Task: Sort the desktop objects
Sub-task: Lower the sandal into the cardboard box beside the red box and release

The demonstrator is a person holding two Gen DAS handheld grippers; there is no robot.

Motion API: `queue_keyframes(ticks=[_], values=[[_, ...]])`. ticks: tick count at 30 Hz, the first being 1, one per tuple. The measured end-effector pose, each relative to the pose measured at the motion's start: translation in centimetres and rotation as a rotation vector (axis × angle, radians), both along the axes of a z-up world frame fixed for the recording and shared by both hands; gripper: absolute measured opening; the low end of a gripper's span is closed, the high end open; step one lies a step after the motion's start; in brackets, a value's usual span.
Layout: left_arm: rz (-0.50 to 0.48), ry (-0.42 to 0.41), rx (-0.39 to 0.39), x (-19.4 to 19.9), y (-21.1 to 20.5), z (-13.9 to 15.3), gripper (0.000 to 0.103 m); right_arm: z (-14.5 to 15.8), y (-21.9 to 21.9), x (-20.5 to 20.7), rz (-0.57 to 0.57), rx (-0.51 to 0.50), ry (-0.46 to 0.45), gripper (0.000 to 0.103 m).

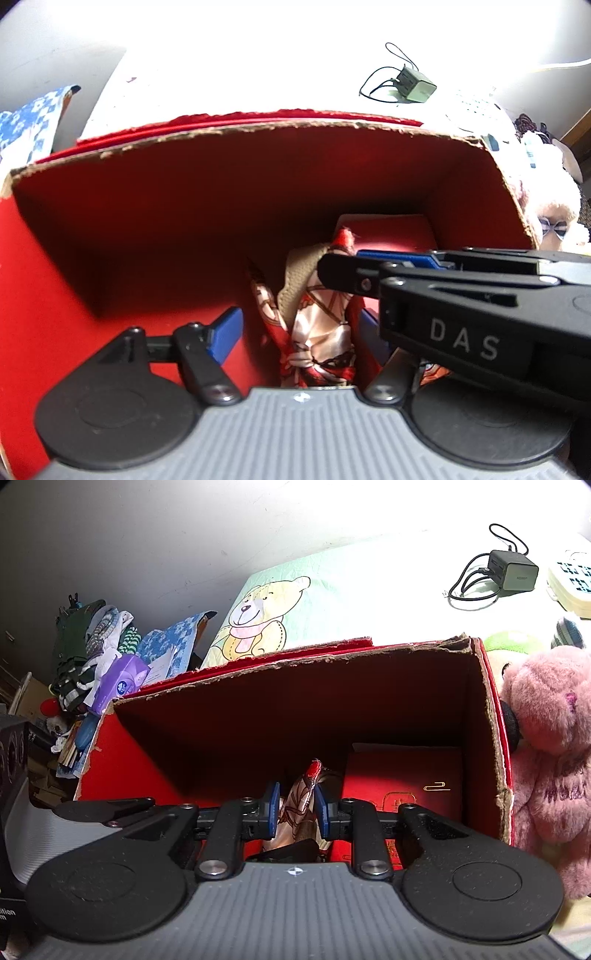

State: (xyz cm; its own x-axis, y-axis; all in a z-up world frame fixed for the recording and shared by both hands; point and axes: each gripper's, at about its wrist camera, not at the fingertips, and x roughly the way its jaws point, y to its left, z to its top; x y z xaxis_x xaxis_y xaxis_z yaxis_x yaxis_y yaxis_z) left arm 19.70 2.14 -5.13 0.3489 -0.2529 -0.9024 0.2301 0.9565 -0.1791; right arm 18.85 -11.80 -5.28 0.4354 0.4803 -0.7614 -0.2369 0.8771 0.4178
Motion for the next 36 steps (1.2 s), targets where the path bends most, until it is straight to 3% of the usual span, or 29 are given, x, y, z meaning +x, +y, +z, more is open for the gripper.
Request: queue_keyframes(ticks=[19,30,36], values=[[0.021,-0.02,0.045,0.2,-0.3,0.1,0.07,0.0,0.1,-0.1,-0.025,-0.028,-0.003,0.023],[0.028,-0.07,0.063,-0.3,-0.5,0.5,0.071,0.4,0.1,-0.4,-0.057,-0.076,-0.037,0.023],[0.044,-0.139,0.102,-1.5,-0.7,2.0,0.072,1.5,-0.5,-1.6,-0.115,-0.096,-0.097,0.024]])
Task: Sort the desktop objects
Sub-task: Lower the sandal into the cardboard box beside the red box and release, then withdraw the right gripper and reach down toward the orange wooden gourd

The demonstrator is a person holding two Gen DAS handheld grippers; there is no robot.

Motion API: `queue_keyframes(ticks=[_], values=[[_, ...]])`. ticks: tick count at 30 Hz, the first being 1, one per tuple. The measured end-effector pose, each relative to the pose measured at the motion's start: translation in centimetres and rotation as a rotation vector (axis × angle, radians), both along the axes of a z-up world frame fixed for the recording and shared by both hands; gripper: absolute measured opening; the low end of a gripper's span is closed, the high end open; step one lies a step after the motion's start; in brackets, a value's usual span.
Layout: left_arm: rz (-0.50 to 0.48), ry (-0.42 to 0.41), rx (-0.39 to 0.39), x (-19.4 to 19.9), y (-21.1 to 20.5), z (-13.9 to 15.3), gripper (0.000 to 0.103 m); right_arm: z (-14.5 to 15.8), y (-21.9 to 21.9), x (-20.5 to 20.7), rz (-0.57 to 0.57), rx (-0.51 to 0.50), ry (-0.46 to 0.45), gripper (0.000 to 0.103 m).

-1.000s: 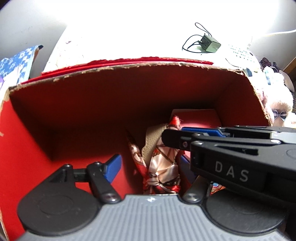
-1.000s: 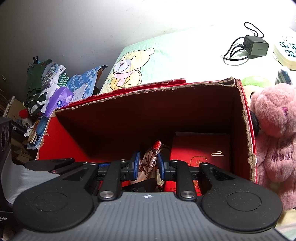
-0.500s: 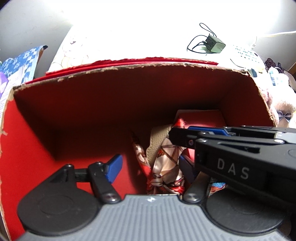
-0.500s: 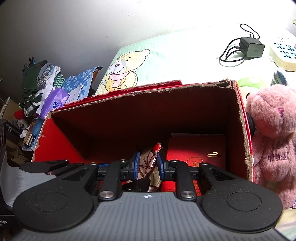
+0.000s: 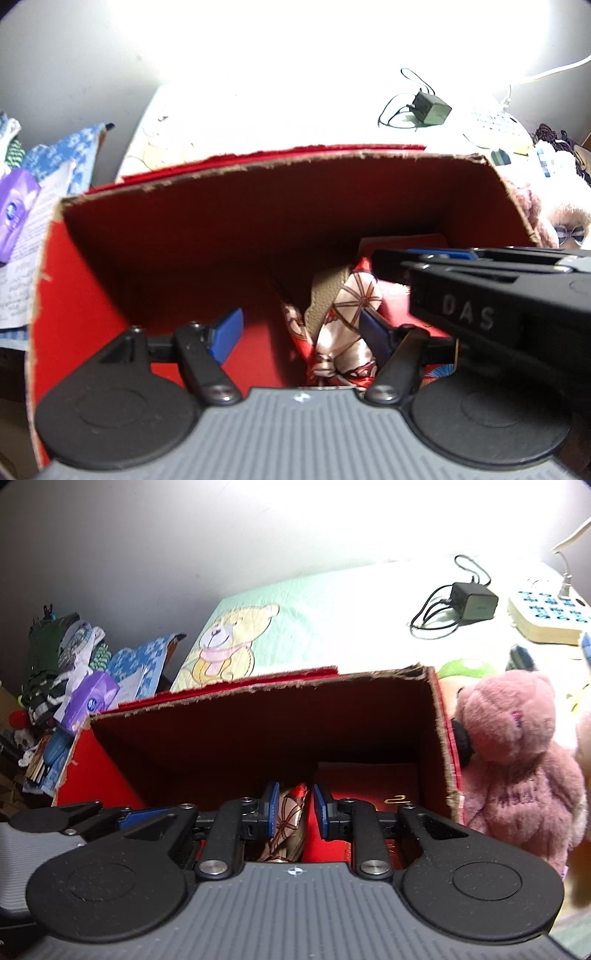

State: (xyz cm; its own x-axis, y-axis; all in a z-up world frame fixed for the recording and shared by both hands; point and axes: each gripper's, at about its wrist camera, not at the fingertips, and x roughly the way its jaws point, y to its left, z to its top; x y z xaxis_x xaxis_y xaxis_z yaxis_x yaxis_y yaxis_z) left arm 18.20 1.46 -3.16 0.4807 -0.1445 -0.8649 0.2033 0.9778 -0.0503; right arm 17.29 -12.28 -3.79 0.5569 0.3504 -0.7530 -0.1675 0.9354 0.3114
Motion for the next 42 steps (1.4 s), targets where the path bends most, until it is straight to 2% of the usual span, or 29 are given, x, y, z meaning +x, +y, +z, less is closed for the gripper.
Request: queue_keyframes(ticks=[2,4,8,14,27,35,38,42], values=[[0.008,-0.005,-0.013,-0.4,0.3,0.7,0.072,0.4,-0.4,-0.6,-0.013,0.021,-0.008,0.024],[0.019,-0.022,0.008,-1.0,0.4,1.2,0.072,0.7,-0.7,-1.4,-0.017,0.033,-0.02,0.024],[0.035,-0.027,-0.012,-2.1,0.5,2.1,0.072,1.5,-1.4,-3.2,-0.046,0.044,-0.079,0.029],[0.071,-0.055,0.007,-4.1,0.2,3.2,0.072,2.7,-2.3,-5.6,-0.058,0.05,-0.142,0.029],[0.139,-0.165,-0.022,-10.8,1.2,7.3,0.077,5.8,-4.7,-11.2,0.032,0.168,-0.256,0.031],[0.204,-0.157,-0.061,-15.4,3.7,7.0,0.074,5.0,-4.6,-14.6,0.189,0.252,-0.236,0.031],[0.23,-0.149,-0.084,-17.1,4.8,6.4,0.074,4.1,-4.1,-15.6,0.265,0.273,-0.209,0.031],[0.212,-0.145,-0.145,-19.6,5.4,5.2,0.073,2.4,-3.4,-16.5,0.341,0.292,-0.149,0.031]])
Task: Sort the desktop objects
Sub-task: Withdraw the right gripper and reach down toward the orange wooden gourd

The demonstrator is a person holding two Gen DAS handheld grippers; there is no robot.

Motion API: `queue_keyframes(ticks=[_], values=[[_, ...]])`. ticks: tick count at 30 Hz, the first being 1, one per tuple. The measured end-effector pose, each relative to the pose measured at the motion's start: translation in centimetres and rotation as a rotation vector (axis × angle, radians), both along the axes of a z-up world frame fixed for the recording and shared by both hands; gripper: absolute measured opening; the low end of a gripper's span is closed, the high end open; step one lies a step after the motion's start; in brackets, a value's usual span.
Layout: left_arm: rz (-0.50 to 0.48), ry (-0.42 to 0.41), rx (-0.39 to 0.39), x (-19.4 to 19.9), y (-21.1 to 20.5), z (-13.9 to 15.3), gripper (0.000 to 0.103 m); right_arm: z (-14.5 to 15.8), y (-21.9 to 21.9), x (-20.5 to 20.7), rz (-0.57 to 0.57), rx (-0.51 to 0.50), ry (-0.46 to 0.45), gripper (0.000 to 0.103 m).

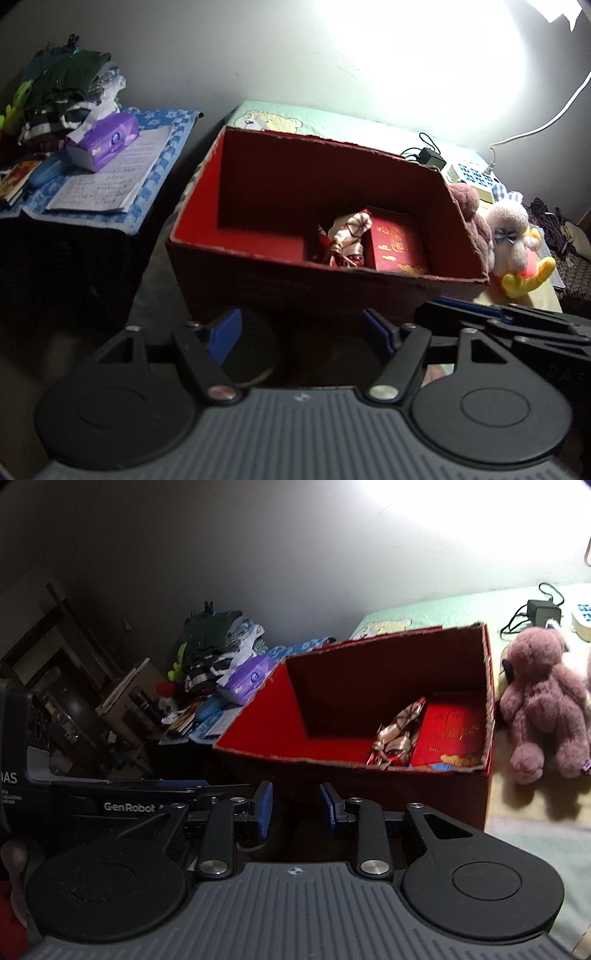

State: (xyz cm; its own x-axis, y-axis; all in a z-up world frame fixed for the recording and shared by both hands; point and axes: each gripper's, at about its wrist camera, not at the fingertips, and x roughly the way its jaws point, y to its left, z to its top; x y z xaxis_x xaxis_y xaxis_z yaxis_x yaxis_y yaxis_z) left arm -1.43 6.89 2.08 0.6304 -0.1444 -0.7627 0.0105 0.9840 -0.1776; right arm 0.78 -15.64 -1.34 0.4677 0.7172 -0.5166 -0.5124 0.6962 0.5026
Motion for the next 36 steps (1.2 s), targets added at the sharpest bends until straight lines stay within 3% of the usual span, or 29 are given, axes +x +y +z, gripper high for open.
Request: queue_keyframes(ticks=[5,10,13,22,36], values=[[-0.058,0.015,-0.034,-3.2,0.0,-2.2,0.073,-3.0,0.4,0.9,0.026,0.01,0.162,0.031],[-0.095,0.055,-0.126,-4.1,-0.1,-4.6,0.073,-5.1,0.7,1.2,0.048,0.031,0.282,0.031],[-0.129,0.066,-0.109,-3.7,-1.1,-5.7,0.073,-5.9,1.0,1.4,0.057,0.029,0.323,0.03],[-0.146,0.108,-0.02,-1.3,-2.0,-8.0,0.073,-7.0,1.0,1.9,0.046,0.037,0.385,0.028],[-0.204,0.168,-0.099,1.9,-1.6,-10.3,0.075,-8.2,0.7,3.1,0.02,0.03,0.431,0.028]])
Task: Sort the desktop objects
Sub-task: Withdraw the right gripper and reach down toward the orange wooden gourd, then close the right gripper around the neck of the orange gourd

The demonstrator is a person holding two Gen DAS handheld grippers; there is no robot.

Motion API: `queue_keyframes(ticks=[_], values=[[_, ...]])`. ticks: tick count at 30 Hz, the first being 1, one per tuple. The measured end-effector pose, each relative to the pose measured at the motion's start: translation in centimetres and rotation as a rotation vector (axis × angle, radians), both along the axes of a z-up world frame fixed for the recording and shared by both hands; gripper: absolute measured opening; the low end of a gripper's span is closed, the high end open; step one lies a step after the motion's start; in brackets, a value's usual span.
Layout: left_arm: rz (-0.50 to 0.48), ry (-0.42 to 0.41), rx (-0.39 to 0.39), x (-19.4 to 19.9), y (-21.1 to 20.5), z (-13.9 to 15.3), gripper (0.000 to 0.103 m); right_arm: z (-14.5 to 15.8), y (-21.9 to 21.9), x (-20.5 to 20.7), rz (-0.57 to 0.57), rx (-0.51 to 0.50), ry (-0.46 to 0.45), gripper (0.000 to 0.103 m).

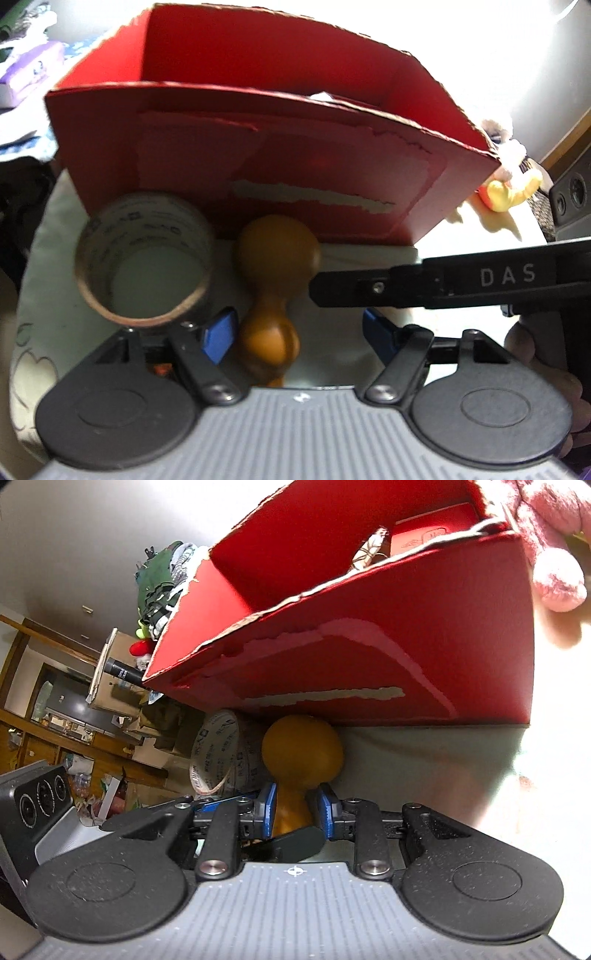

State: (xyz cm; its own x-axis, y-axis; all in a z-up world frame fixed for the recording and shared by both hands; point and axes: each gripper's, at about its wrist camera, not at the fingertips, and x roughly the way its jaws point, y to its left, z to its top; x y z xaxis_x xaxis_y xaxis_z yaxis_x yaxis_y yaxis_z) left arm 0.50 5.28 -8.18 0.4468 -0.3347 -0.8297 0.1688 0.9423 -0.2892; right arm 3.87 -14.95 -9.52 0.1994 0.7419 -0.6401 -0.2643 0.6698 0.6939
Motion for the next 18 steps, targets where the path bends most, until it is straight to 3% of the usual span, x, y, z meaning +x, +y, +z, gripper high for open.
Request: queue_keyframes(ticks=[8,11,18], values=[[-0.069,-0.005,0.034,1.1,-1.8,-0.4,0.073,-0.7,-1.1,0.4,-0.02,-0.013,0.01,0.028],[-0.098,0.004,0.031,1.7,-2.6,-0.6,0.065,-1.1,-1.5,0.7,-0.026,-0.007,0.022,0.028],[-0.1,0.046,0.028,2.2,-2.5,-1.4,0.06,-2.0,-0.9,1.1,0.003,0.017,0.058,0.029]])
